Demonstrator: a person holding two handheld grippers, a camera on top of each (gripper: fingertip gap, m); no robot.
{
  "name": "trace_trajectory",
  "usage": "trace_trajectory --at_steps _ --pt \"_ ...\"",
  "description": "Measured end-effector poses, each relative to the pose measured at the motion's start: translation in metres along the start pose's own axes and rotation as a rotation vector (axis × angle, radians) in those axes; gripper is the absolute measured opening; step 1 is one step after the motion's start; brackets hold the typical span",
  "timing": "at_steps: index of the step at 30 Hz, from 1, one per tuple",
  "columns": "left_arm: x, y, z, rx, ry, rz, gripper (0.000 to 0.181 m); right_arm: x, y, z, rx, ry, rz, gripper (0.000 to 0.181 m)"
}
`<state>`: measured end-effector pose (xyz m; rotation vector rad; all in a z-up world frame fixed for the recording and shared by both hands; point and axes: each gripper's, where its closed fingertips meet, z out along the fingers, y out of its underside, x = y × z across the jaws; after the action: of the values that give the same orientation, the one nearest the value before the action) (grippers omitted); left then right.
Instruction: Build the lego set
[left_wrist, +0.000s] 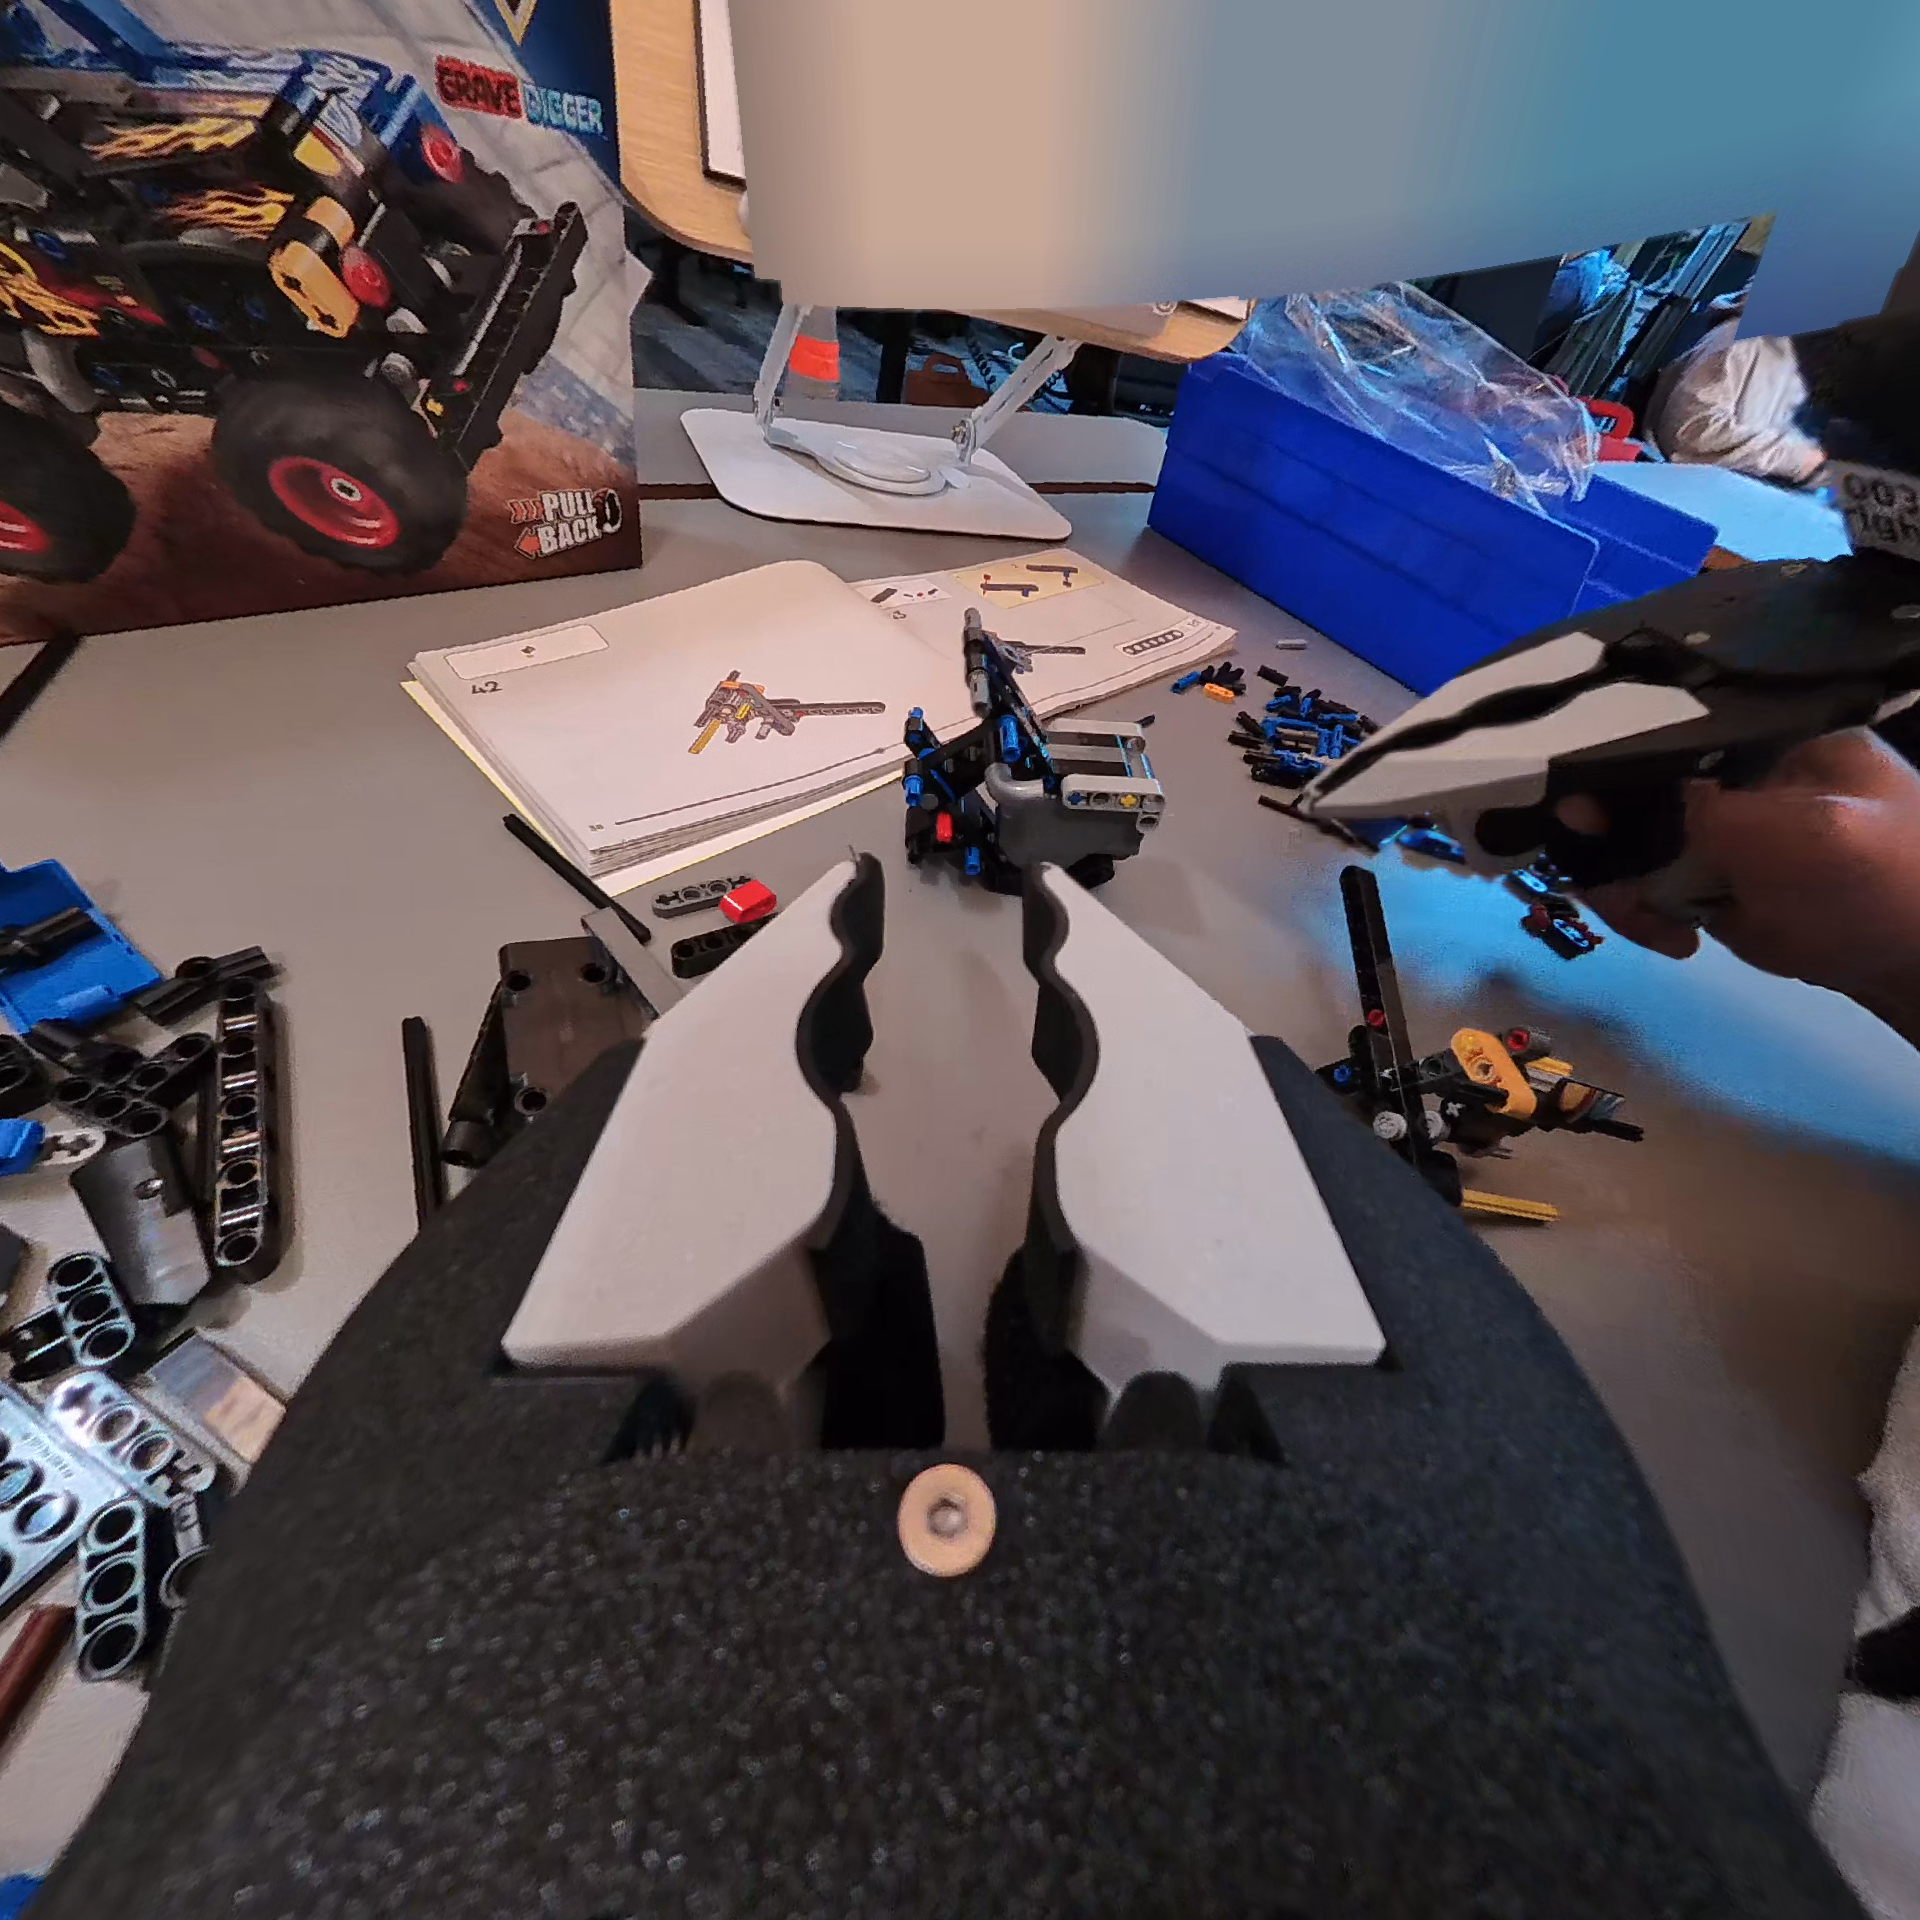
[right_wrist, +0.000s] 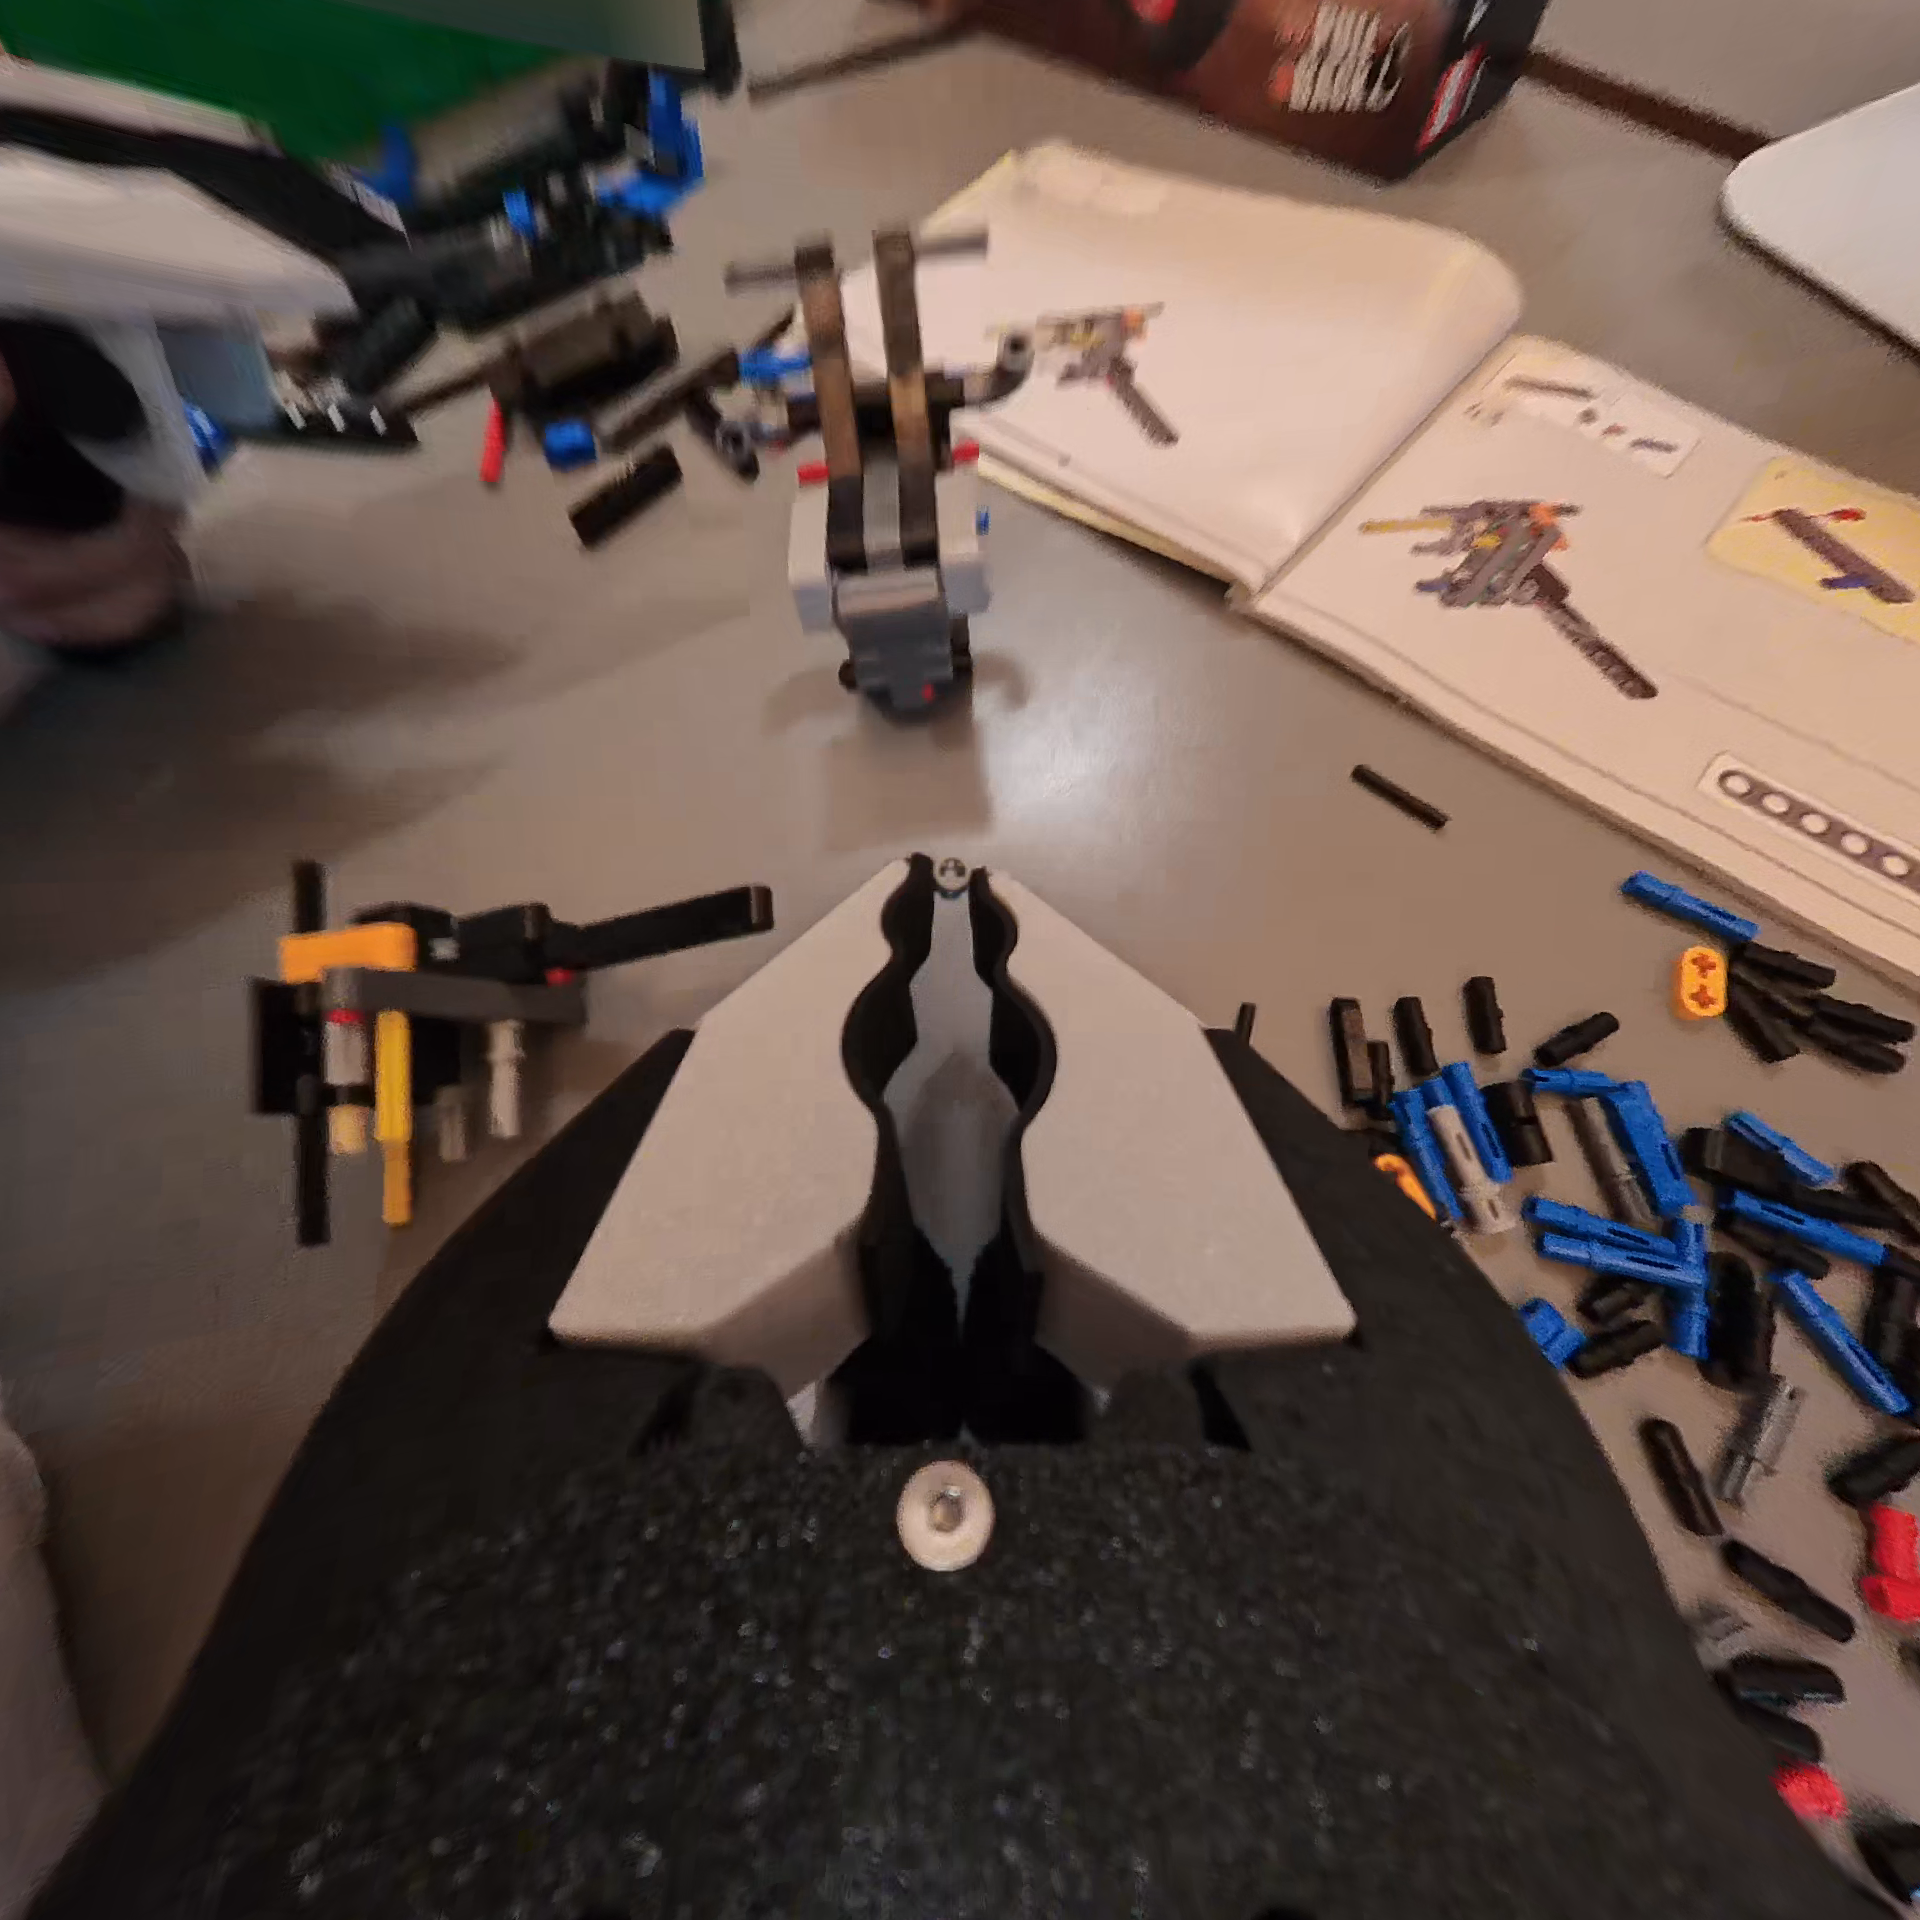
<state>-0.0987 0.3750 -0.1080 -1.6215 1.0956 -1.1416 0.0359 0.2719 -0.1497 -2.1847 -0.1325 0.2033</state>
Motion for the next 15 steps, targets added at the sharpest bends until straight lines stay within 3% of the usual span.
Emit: trace_trajectory --at_steps 6,15 --pt "0.018 0.003 0.001 -0.013 0.021 0.143 0.019 -0.038 -0.040 -0.014 0.227 -0.227 0.219 0.006" --pt "0.092 -0.010 -0.021 0.136 0.184 0.527 0.018 -0.109 -0.074 -0.018 0.326 -0.598 0.471 0.005"
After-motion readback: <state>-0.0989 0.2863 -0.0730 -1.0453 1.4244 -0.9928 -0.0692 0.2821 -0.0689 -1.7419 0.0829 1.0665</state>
